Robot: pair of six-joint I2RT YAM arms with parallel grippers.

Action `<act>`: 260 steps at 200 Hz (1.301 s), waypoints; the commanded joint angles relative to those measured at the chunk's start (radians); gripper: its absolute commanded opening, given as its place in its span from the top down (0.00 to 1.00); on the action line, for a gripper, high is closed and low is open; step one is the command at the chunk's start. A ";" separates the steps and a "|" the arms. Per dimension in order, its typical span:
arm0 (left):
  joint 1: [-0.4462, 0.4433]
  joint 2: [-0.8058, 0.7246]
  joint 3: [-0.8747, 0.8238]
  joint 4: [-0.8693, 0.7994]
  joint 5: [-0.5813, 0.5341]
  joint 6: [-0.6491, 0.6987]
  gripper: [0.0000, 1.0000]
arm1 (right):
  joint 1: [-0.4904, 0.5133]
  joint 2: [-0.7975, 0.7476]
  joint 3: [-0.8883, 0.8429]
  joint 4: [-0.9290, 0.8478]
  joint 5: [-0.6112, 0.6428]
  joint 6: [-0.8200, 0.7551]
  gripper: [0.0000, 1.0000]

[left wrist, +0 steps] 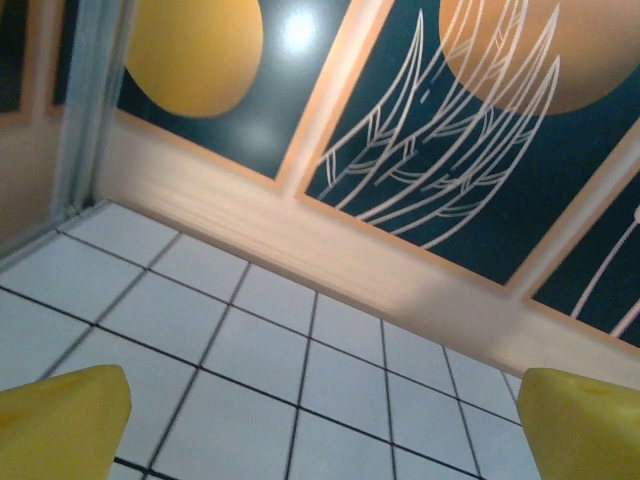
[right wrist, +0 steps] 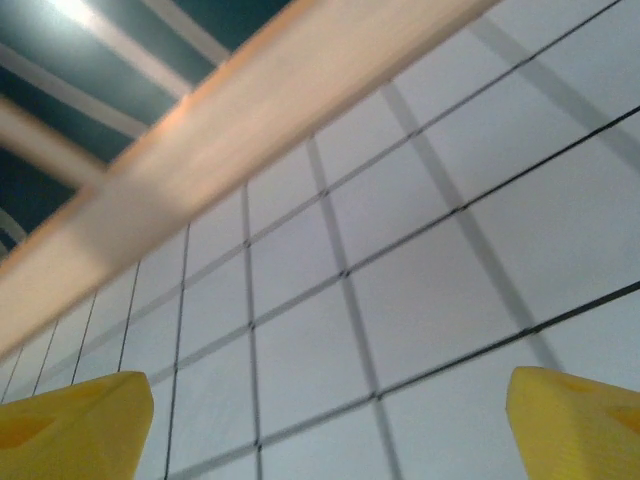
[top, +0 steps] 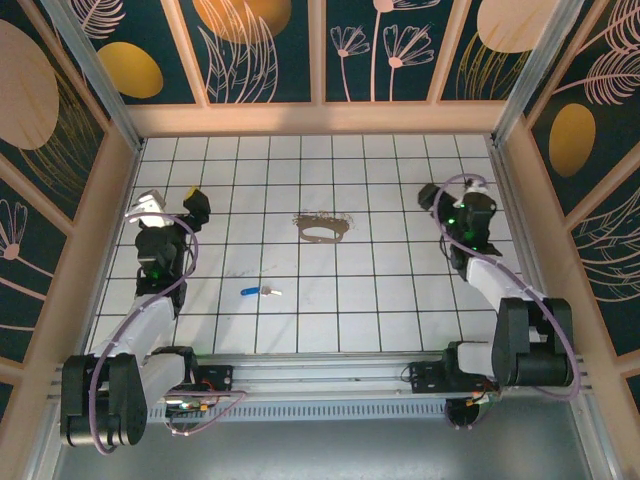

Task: Put the keys on the keyring

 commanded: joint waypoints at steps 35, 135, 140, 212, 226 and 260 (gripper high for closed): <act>-0.134 0.040 0.055 -0.112 0.054 -0.097 0.01 | 0.287 0.189 0.084 -0.055 -0.110 -0.041 0.13; -0.287 0.204 0.213 -0.386 -0.037 -0.054 0.01 | 0.549 0.548 0.408 -0.178 -0.141 -0.076 0.23; -0.287 0.202 0.217 -0.391 -0.042 -0.060 0.01 | 0.556 0.558 0.417 -0.184 -0.137 -0.076 0.23; -0.286 0.152 0.243 -0.435 -0.124 -0.107 0.01 | 0.609 0.642 0.505 -0.255 -0.081 -0.084 0.23; -0.286 0.142 0.241 -0.440 -0.112 -0.081 0.01 | 0.610 0.653 0.514 -0.269 -0.069 -0.084 0.23; -0.286 0.107 0.244 -0.492 -0.175 -0.119 0.01 | 0.620 0.678 0.544 -0.318 -0.039 -0.091 0.23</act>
